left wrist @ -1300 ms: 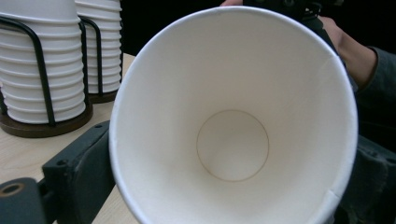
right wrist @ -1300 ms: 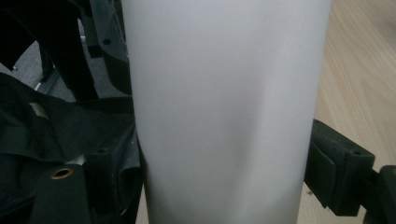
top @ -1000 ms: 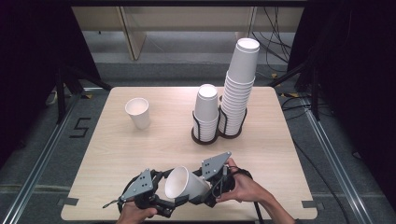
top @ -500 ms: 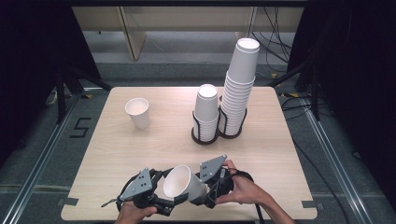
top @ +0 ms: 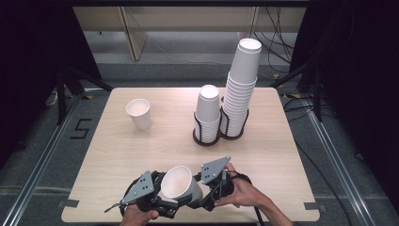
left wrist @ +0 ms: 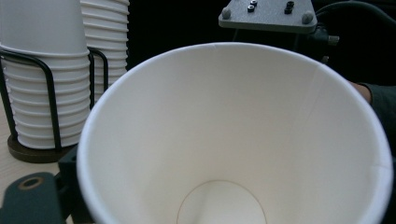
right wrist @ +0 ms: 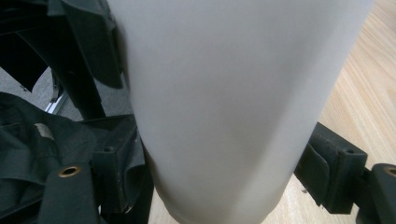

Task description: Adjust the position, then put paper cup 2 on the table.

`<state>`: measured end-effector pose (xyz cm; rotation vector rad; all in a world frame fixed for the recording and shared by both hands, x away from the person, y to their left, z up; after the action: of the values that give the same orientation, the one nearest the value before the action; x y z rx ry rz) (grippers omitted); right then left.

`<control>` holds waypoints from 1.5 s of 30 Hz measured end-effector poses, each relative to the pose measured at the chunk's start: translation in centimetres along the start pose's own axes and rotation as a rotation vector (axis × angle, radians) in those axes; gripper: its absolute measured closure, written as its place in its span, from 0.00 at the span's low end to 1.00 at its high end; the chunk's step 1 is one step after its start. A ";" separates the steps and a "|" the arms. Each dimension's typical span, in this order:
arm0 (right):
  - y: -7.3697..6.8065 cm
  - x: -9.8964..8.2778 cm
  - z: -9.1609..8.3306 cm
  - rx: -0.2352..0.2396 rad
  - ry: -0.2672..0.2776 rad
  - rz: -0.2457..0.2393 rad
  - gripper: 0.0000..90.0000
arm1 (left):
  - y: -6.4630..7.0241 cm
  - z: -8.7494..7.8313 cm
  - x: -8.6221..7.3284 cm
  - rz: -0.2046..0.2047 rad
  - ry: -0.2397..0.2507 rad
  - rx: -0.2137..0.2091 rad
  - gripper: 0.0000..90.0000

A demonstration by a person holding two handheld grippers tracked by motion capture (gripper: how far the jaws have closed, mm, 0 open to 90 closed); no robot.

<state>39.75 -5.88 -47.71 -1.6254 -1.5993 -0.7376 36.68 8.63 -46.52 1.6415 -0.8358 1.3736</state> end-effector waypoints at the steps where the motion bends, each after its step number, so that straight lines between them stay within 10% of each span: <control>1: 0.0 0.0 0.2 0.005 0.001 0.005 0.27 | -0.1 0.0 0.0 0.005 -0.003 0.000 0.13; 10: 0.6 -0.5 0.0 -0.032 -0.010 0.056 0.21 | -0.6 -0.5 0.2 0.008 -0.004 0.045 0.17; 26: 3.2 -3.4 -3.3 -0.263 -0.049 0.115 0.28 | -4.6 -2.4 -0.3 0.029 -0.101 0.321 0.17; 45: 4.6 -5.7 -6.0 -0.512 -0.051 0.217 0.27 | -7.1 -4.0 -0.7 0.069 -0.155 0.525 0.17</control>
<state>44.55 -13.89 -49.40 -2.1542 -1.3007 -1.0536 41.01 15.40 -48.11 2.1563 -0.6539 1.6242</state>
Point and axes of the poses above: each handheld gripper's, and its own axes: z roughly forward along the jaws, x roughly out of its top, y roughly to its right, the point moved 5 cm from there along z, roughly forward along the jaws
